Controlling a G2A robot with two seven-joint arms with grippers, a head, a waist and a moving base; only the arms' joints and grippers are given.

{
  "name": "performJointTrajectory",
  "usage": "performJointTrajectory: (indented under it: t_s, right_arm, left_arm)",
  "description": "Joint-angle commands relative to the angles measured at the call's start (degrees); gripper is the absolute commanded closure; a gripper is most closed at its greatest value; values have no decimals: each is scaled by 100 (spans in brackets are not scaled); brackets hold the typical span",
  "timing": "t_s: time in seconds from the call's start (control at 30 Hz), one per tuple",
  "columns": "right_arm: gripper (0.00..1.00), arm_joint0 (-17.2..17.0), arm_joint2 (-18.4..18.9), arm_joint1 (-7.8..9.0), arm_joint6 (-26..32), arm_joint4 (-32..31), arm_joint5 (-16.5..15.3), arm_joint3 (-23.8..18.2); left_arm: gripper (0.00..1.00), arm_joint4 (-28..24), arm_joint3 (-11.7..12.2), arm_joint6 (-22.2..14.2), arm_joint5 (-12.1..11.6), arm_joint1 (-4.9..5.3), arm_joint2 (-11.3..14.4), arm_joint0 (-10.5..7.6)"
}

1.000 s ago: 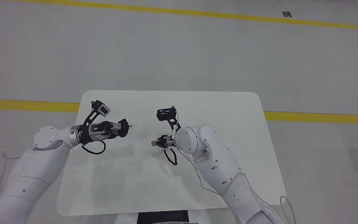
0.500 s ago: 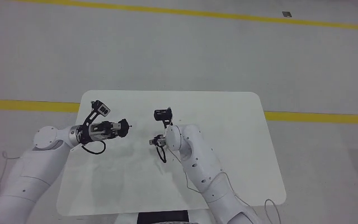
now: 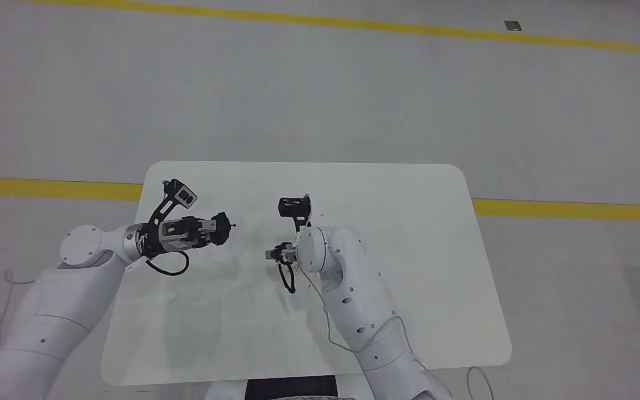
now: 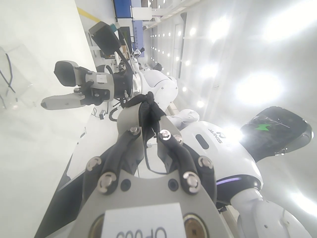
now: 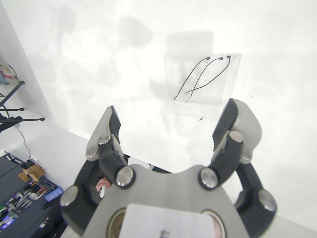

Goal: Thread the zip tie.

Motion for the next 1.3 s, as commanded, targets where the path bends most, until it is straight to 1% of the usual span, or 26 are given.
performJointTrajectory:
  t_s: [0.0, 0.1, 0.23, 0.27, 0.3, 0.33, 0.37, 0.5, 0.67, 0.7, 0.77, 0.9, 1.17, 1.27]
  right_arm:
    - [0, -11, -33, 5, -22, -69, 43, -52]
    - [0, 1, -47, -6, 123, -180, 43, -106]
    - [0, 6, -36, -62, 144, -277, 43, -60]
    - [3, 14, -40, -78, 144, -293, 43, -35]
    - [20, 22, -39, -94, 144, -303, 43, -16]
    - [48, 32, -40, -118, 144, -297, 43, 17]
    - [53, 47, -38, -134, 144, -320, 43, 56]
    - [64, 103, 32, -209, 144, -393, 43, 193]
    - [69, 90, 147, -325, 144, -518, 43, 364]
    - [72, 91, 168, -346, 144, -537, 43, 403]
    - [75, 101, 214, -394, 144, -595, 43, 469]
    - [76, 124, 283, -470, 144, -686, 43, 549]
    - [82, 172, 381, -507, 144, -864, 43, 650]
    - [82, 186, 414, -516, 144, -873, 43, 727]
  left_arm:
    - [100, 0, 0, 0, 0, 0, 0, 0]
    - [100, 0, 0, 0, 0, 0, 0, 0]
    - [100, 0, 0, 0, 0, 0, 0, 0]
    - [100, 0, 0, 0, 0, 0, 0, 0]
    - [100, 0, 0, 0, 0, 0, 0, 0]
    - [100, 0, 0, 0, 0, 0, 0, 0]
    - [100, 0, 0, 0, 0, 0, 0, 0]
    - [100, 0, 0, 0, 0, 0, 0, 0]
    - [100, 0, 0, 0, 0, 0, 0, 0]
    - [100, 0, 0, 0, 0, 0, 0, 0]
    - [100, 0, 0, 0, 0, 0, 0, 0]
    - [100, 0, 0, 0, 0, 0, 0, 0]
    - [100, 0, 0, 0, 0, 0, 0, 0]
    - [100, 0, 0, 0, 0, 0, 0, 0]
